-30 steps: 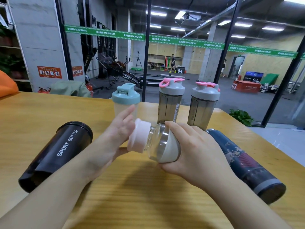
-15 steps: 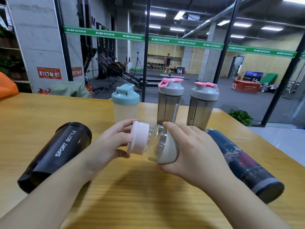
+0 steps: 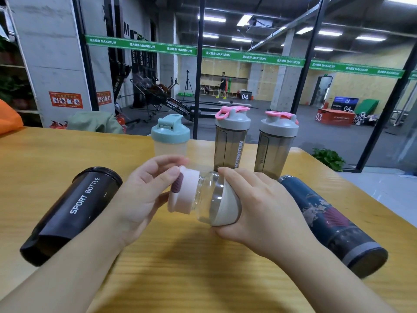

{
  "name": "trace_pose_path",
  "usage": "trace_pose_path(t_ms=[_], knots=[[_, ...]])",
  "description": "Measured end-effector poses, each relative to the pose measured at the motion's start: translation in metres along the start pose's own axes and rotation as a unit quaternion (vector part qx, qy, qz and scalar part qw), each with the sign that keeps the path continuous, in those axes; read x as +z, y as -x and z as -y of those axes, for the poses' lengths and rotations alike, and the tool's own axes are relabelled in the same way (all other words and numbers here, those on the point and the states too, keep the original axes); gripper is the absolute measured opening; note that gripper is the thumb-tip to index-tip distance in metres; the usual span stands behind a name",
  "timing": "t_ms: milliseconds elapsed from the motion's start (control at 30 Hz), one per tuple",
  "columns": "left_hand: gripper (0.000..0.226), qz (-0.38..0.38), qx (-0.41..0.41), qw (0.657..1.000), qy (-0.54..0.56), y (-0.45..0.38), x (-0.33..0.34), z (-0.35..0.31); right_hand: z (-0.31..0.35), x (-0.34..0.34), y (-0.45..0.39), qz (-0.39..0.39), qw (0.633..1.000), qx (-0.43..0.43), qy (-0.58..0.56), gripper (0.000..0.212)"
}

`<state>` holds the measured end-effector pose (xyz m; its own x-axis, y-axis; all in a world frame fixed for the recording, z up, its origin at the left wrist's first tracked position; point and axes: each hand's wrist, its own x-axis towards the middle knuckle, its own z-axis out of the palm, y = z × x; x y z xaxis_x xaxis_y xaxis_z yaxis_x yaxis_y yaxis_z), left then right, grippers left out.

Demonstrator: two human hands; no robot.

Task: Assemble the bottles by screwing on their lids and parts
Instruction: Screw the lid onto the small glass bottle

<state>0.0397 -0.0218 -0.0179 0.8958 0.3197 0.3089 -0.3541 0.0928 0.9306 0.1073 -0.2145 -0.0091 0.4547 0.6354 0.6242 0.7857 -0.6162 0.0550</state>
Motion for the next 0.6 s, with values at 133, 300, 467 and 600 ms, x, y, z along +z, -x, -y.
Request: trace_pose_path(t_ms=[133, 300, 467, 600], knots=[[0.044, -0.016, -0.071, 0.989, -0.131, 0.000, 0.001, 0.002, -0.001, 0.000, 0.001, -0.006, 1.000, 0.005, 0.000, 0.082], [0.061, 0.017, -0.114, 0.981, -0.154, 0.003, 0.004, 0.001, -0.003, 0.000, 0.000, 0.004, 1.000, 0.003, 0.003, 0.087], [0.061, 0.083, -0.066, 0.984, -0.146, 0.003, -0.003, -0.005, -0.003, 0.000, 0.001, 0.009, 1.000, 0.008, 0.003, 0.087], [0.075, 0.110, -0.043, 0.989, -0.088, 0.003, -0.007, -0.003, -0.004, 0.001, 0.000, 0.016, 1.000, 0.012, 0.008, 0.087]])
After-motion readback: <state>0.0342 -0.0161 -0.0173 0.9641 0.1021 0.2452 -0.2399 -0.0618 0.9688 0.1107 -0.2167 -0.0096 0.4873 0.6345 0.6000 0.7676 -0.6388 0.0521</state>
